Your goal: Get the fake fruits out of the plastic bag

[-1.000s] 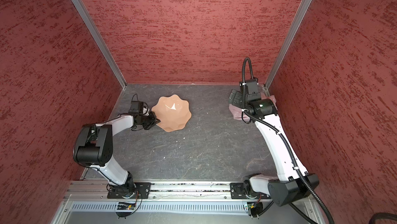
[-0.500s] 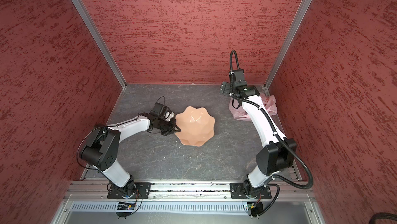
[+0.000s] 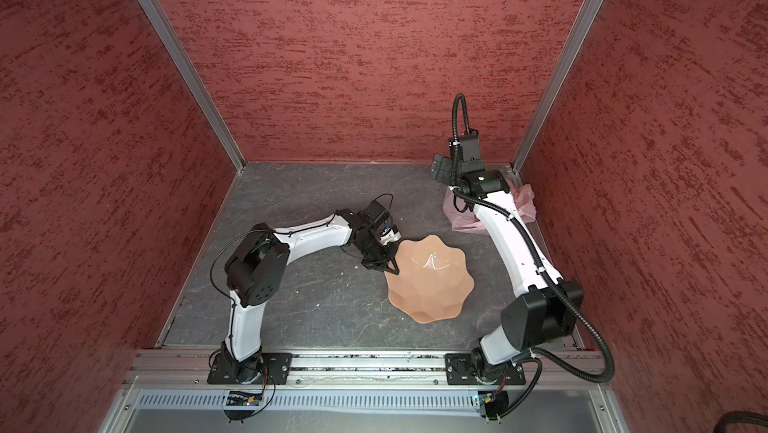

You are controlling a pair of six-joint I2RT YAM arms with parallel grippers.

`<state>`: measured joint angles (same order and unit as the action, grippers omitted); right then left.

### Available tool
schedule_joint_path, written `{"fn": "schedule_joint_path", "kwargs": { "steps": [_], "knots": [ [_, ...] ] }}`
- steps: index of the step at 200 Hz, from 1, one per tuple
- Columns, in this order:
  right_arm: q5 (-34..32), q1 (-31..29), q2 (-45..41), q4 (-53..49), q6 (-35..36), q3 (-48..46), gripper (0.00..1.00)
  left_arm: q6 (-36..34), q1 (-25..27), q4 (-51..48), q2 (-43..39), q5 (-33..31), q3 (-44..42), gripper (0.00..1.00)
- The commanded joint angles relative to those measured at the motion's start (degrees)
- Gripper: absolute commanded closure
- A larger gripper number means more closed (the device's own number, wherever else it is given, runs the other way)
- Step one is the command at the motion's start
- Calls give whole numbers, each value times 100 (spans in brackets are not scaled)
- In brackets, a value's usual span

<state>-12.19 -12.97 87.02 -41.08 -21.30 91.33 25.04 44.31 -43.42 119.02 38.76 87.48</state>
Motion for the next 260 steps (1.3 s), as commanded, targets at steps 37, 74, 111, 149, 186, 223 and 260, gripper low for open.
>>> {"fn": "schedule_joint_path", "kwargs": {
  "steps": [37, 74, 111, 149, 186, 223, 260],
  "knots": [
    [42, 180, -659, 438, -12, -552, 1, -501, 476, -948, 803, -109, 1187, 100],
    [85, 215, -882, 513, -22, -865, 1, -311, 508, -859, 982, -297, 1316, 97],
    [-142, 222, -1127, 42, -168, -890, 1, 112, 498, -505, 956, -601, 1307, 94],
    [-376, 216, -1674, -762, -535, -1020, 2, 444, 487, -43, 1089, -595, 1290, 89],
    [-609, 210, -2227, -1465, -1007, -1087, 6, 487, 475, 80, 1176, -441, 1300, 75],
    [-557, 213, -2822, -1635, -1758, -1709, 9, 433, 440, 71, 958, -494, 1230, 60],
    [-588, 215, -3078, -1619, -2290, -2199, 9, 260, 339, -31, 466, -765, 987, 49]
  ]
}}
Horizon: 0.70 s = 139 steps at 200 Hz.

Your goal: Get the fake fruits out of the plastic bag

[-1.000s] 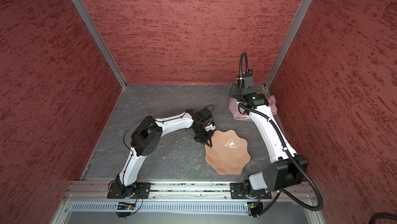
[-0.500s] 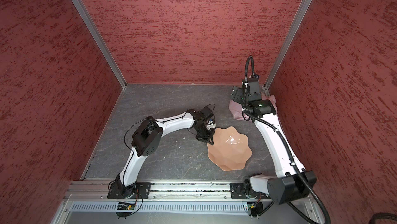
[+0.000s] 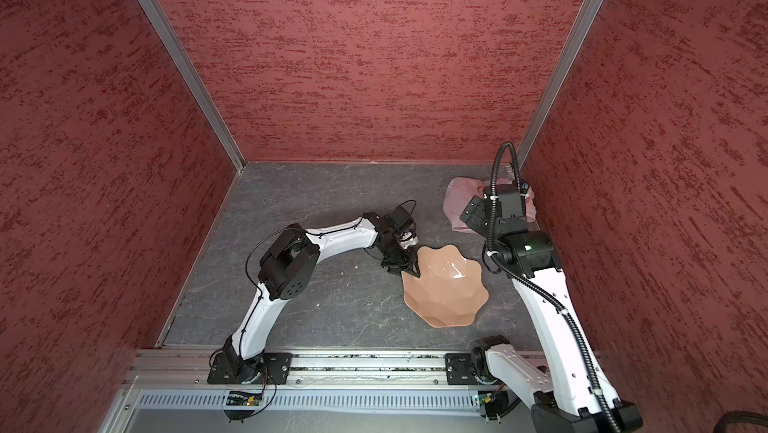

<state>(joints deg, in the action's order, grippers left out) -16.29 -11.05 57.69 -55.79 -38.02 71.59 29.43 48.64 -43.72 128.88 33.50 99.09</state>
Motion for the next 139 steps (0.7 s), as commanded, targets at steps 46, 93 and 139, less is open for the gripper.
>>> {"fn": "schedule_joint_path", "kwargs": {
  "steps": [46, 93, 139],
  "knots": [
    [-251, 20, -340, -52, -1046, -601, 10, -269, -240, 101, -1038, -312, -700, 48],
    [-415, 49, -243, 881, -1131, -1075, 12, -216, -485, 442, -1316, -134, -1128, 50],
    [-540, 138, 375, 1689, -913, -993, 16, -418, -808, 217, -1443, -109, -1141, 52]
  ]
}}
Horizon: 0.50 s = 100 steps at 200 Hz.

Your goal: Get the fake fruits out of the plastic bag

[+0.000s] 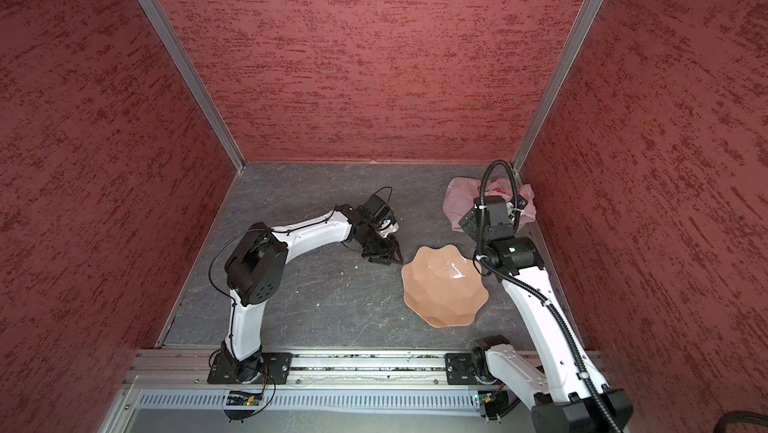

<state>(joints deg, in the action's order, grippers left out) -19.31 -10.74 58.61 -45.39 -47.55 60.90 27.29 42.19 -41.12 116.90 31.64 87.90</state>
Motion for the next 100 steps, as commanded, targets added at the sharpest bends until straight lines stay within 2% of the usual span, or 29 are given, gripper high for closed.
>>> {"fn": "schedule_joint_path", "kwargs": {
  "steps": [1, 32, 43, 63, 75, 100],
  "knots": [
    [-230, 121, 301, 656, 47, 87, 16, -205, -170, -44, -250, 82, -25, 52],
    [-100, 297, 831, 937, 171, 215, 19, -283, -456, -136, -316, 50, -130, 53],
    [-108, 316, 967, 1061, 214, 255, 23, -285, -564, -142, -358, 11, -179, 53],
    [20, 388, 1230, 1343, 302, 320, 41, -253, -794, -63, -475, -13, -311, 53],
    [171, 402, 1442, 1485, 433, 444, 55, -233, -939, 12, -565, -47, -397, 53],
    [699, 400, 2090, 1720, 870, 981, 79, -181, -1281, 212, -710, -21, -611, 48]
  ]
}}
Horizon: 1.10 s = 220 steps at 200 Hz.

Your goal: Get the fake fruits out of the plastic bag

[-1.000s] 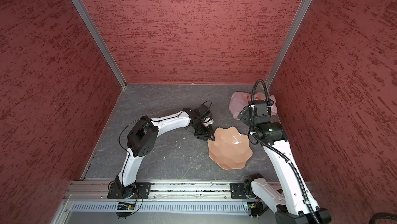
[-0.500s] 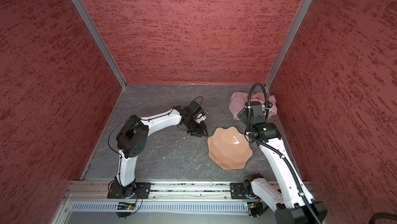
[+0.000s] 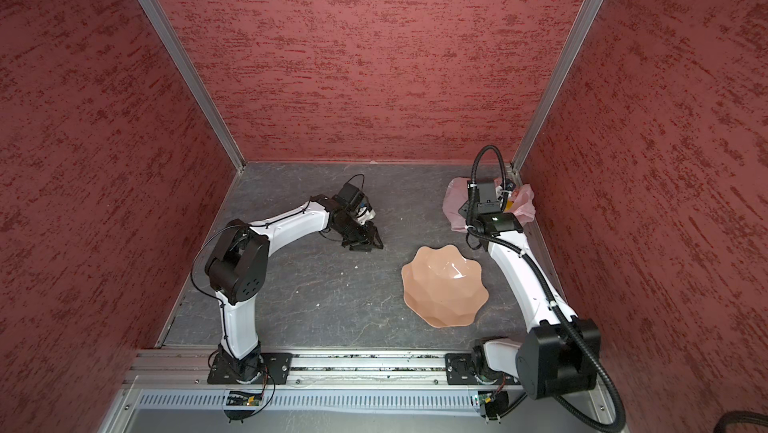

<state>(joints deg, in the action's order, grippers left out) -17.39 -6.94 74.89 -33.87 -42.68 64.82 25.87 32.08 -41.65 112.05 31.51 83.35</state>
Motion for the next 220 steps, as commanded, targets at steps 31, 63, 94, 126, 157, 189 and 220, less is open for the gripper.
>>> {"fn": "schedule_joint_path", "kwargs": {
  "steps": [31, 63, 94, 126, 157, 189, 220],
  "knots": [
    [1514, -33, 1596, 584, 1093, 1786, 94, 36, -690, 535, -408, 47, -535, 47],
    [2318, -296, 2915, -63, 1998, 3640, 98, 108, -982, 822, -619, 130, -839, 38],
    [2713, -778, 4532, -1336, 2676, 6113, 99, 155, -1150, 1006, -800, 248, -1027, 34],
    [3026, -1308, 6372, -2805, 2963, 9460, 100, 282, -1383, 1264, -1109, 385, -1321, 33],
    [3393, -1634, 6269, -2309, 2782, 9052, 100, 349, -1630, 1406, -1495, 470, -1620, 33],
    [3487, -2163, 6093, -2254, 2943, 8656, 100, 331, -1860, 1512, -1908, 505, -1866, 31],
    [3084, -2623, 5971, -2422, 2824, 8662, 93, 273, -1851, 2021, -2232, 667, -1978, 27]
  ]
}}
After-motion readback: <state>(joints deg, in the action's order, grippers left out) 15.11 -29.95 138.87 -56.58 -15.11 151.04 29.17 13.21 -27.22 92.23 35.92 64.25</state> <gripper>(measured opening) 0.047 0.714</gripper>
